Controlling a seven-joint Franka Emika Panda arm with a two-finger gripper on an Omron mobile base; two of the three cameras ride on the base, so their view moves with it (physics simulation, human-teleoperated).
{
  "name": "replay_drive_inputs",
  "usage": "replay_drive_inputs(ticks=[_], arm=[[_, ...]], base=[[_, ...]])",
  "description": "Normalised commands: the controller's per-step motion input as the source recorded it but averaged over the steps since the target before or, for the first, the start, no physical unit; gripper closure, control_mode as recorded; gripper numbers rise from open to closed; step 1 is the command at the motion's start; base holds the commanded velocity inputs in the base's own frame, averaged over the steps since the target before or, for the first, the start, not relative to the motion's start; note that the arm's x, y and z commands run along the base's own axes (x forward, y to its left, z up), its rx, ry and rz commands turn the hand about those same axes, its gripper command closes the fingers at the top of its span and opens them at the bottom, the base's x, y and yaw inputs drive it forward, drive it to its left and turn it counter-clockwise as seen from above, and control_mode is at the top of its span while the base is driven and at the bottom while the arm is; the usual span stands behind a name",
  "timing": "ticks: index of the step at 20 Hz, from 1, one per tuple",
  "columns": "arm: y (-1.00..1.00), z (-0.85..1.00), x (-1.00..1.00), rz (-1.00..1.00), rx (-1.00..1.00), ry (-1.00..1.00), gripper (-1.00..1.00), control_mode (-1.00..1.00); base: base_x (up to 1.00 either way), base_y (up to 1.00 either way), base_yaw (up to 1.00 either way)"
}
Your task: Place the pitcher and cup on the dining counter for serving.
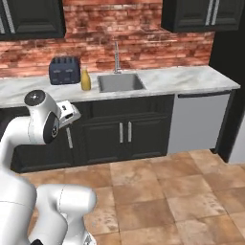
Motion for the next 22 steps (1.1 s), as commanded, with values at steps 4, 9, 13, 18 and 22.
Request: replay_drive_inputs(ticks=[4,9,13,18,22], arm=[[0.00,0.00,0.00,0.00,0.00,0.00,-1.00,1.00],[0.00,0.00,0.00,0.00,0.00,0.00,-1.00,1.00],[0.00,0.00,0.00,0.00,0.00,0.00,-1.00,1.00],[0.00,0.00,0.00,0.00,0.00,0.00,-1.00,1.00],[0.00,0.00,0.00,0.00,0.00,0.00,-1.00,1.00]], base=[[1.00,0.06,0.08],[1.00,0.00,0.04],[1.00,0.00,0.02],[1.00,0.04,0.00],[0.92,0.05,0.04]])
